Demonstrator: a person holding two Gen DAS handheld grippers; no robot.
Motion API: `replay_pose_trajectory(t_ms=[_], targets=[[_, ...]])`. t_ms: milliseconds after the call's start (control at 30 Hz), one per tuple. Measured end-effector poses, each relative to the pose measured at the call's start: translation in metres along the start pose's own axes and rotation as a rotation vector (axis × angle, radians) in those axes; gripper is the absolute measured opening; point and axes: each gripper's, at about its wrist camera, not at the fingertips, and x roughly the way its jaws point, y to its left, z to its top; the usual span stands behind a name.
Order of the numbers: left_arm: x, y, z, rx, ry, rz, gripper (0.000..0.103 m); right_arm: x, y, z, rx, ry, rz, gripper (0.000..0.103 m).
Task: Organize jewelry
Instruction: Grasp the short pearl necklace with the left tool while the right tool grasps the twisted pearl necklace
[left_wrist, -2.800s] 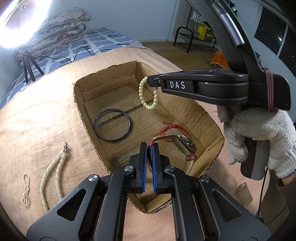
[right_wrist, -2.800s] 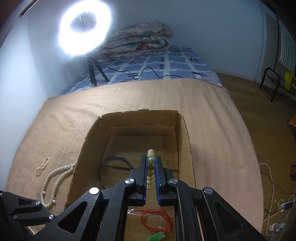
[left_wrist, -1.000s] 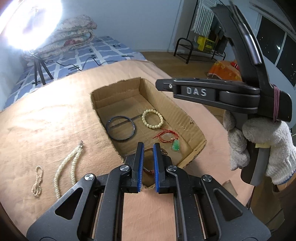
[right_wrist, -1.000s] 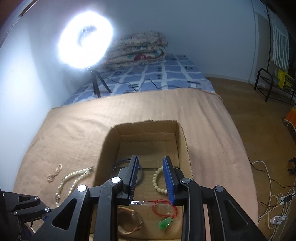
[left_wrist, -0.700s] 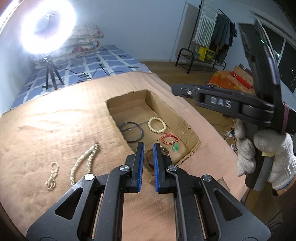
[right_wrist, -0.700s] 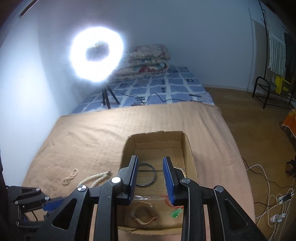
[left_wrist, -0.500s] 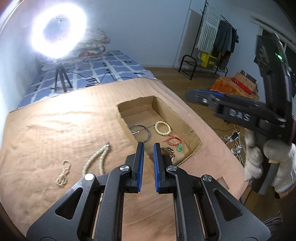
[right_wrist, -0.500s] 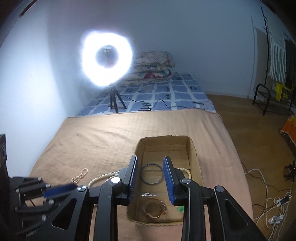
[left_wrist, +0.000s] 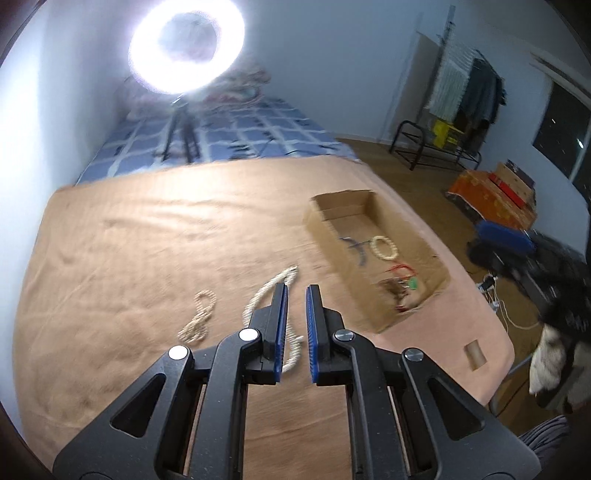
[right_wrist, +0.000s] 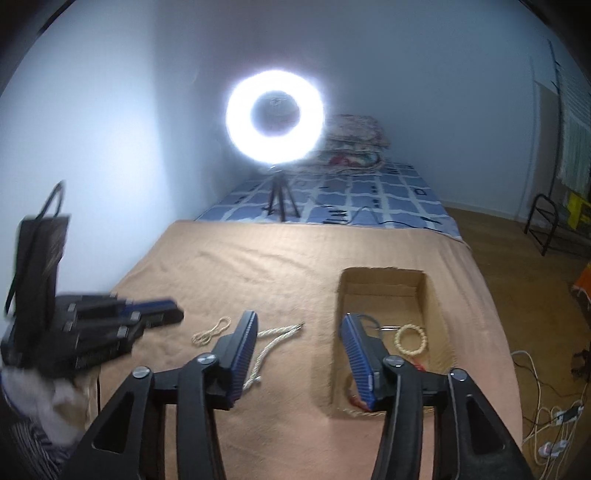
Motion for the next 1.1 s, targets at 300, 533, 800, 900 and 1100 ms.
replay_pose_trajectory(t_ms=[300, 533, 800, 900, 1100], targets=[[0.023, 0.085, -0.012, -0.150, 0.069, 0.040, 0.011, 0.054, 0.039, -0.030, -0.070, 0.120, 0.088, 0.055], [0.056, 0.118, -0.025, -0.216, 0.156, 0.041, 0.011, 0.091, 0.067, -0.055, -0.123, 0.210, 0.170, 0.054], [0.095, 0.123, -0.038, -0.219, 0.245, 0.015, 0.011, 0.134, 0.079, -0.079, -0.176, 0.324, 0.215, 0.052], [0.106, 0.122, -0.040, -0.214, 0.266, 0.014, 0.011, 0.149, 0.081, -0.087, -0.209, 0.361, 0.209, 0.052], [0.126, 0.119, -0.041, -0.178, 0.298, 0.027, 0.011, 0.168, 0.087, -0.094, -0.273, 0.376, 0.187, 0.048]])
